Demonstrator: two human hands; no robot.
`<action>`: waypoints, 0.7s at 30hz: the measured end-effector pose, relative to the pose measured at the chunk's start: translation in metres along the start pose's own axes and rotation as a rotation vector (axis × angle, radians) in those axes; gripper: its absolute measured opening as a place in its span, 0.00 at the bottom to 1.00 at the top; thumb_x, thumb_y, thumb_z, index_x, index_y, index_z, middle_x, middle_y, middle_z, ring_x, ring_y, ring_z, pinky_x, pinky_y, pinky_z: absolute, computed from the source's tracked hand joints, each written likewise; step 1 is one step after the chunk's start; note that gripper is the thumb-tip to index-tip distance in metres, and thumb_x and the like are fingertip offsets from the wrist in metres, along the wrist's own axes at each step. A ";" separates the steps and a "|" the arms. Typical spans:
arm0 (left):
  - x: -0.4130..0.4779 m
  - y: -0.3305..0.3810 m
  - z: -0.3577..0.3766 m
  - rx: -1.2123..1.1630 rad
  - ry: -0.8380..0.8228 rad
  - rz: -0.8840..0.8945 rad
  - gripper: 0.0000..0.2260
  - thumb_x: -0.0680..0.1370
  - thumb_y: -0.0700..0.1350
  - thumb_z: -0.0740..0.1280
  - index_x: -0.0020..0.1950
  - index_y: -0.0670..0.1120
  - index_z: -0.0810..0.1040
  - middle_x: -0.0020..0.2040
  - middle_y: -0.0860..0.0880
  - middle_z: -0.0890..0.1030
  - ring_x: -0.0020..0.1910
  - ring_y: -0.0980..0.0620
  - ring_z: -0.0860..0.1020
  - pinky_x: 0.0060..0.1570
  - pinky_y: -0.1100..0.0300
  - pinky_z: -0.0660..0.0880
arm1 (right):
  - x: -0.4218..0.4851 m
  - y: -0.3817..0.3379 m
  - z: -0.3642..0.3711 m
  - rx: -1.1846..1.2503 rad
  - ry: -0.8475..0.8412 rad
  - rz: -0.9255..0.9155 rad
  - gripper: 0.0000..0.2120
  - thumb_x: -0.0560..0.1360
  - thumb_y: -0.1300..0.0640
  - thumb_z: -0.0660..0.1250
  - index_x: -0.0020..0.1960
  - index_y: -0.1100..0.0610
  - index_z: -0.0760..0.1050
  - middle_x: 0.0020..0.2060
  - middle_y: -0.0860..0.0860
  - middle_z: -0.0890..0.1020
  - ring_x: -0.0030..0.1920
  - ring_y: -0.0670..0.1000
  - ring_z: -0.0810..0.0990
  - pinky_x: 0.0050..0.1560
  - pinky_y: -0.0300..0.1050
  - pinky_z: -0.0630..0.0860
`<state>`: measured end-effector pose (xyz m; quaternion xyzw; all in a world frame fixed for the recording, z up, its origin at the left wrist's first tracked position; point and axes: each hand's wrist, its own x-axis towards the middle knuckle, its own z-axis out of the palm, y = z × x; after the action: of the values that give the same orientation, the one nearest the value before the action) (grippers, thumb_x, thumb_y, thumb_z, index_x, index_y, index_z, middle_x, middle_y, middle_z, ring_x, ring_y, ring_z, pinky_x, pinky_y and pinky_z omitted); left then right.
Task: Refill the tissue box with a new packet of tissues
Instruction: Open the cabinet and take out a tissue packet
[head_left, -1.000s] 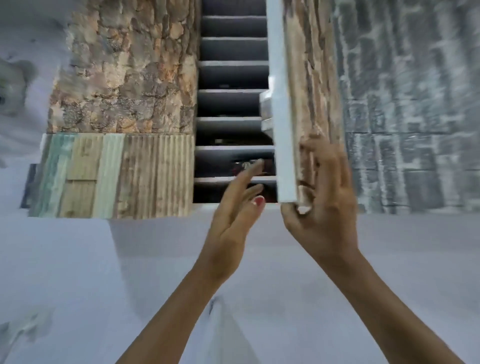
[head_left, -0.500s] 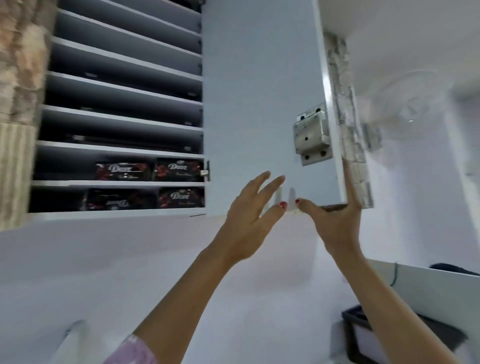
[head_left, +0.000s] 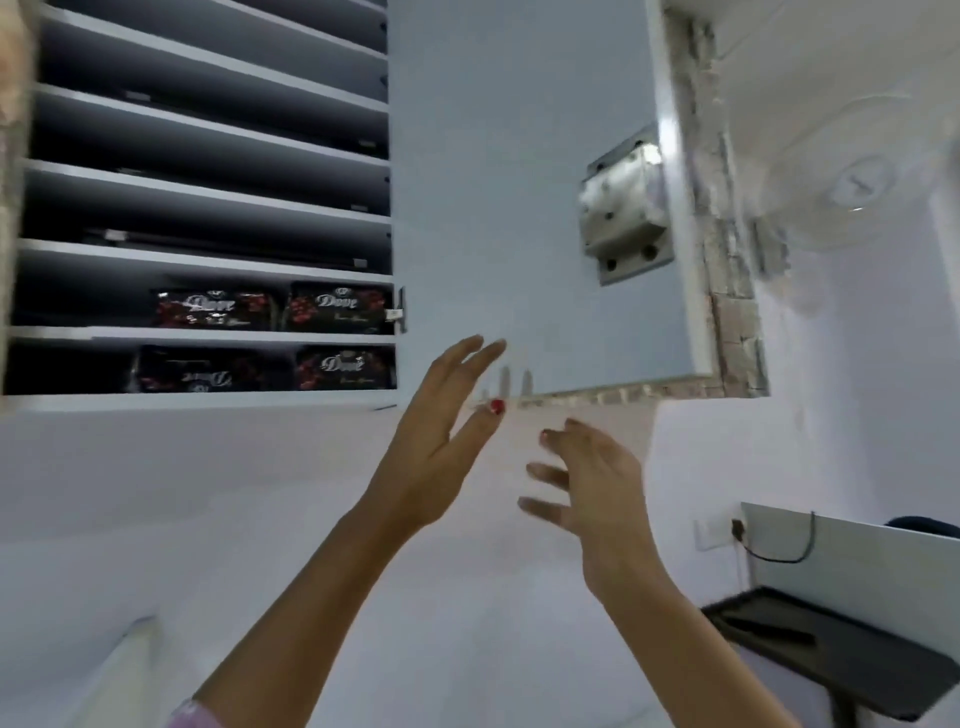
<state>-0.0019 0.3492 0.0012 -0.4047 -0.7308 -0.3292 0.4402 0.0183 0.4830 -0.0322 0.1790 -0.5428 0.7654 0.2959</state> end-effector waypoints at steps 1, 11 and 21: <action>-0.005 -0.009 -0.011 0.050 0.052 -0.025 0.21 0.74 0.56 0.57 0.67 0.61 0.62 0.72 0.59 0.62 0.69 0.70 0.57 0.65 0.78 0.54 | -0.004 0.006 0.012 -0.005 -0.056 0.075 0.13 0.74 0.60 0.64 0.58 0.56 0.72 0.49 0.55 0.80 0.47 0.55 0.80 0.40 0.50 0.79; -0.061 -0.078 -0.198 0.495 0.329 -0.120 0.16 0.70 0.45 0.63 0.58 0.47 0.74 0.56 0.54 0.75 0.54 0.65 0.70 0.54 0.83 0.61 | -0.006 0.034 0.188 -0.361 -0.266 -0.425 0.03 0.70 0.62 0.67 0.40 0.57 0.79 0.34 0.45 0.80 0.37 0.44 0.78 0.39 0.24 0.70; -0.100 -0.134 -0.313 0.552 0.282 -0.220 0.19 0.69 0.48 0.63 0.60 0.52 0.72 0.58 0.57 0.73 0.53 0.75 0.68 0.50 0.86 0.59 | 0.096 0.064 0.315 -0.808 -0.356 -0.279 0.17 0.73 0.57 0.64 0.58 0.66 0.75 0.54 0.63 0.80 0.56 0.60 0.77 0.50 0.46 0.73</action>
<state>0.0267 -0.0044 0.0176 -0.1391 -0.7636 -0.2172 0.5920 -0.1111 0.1973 0.0877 0.2492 -0.8105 0.4030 0.3443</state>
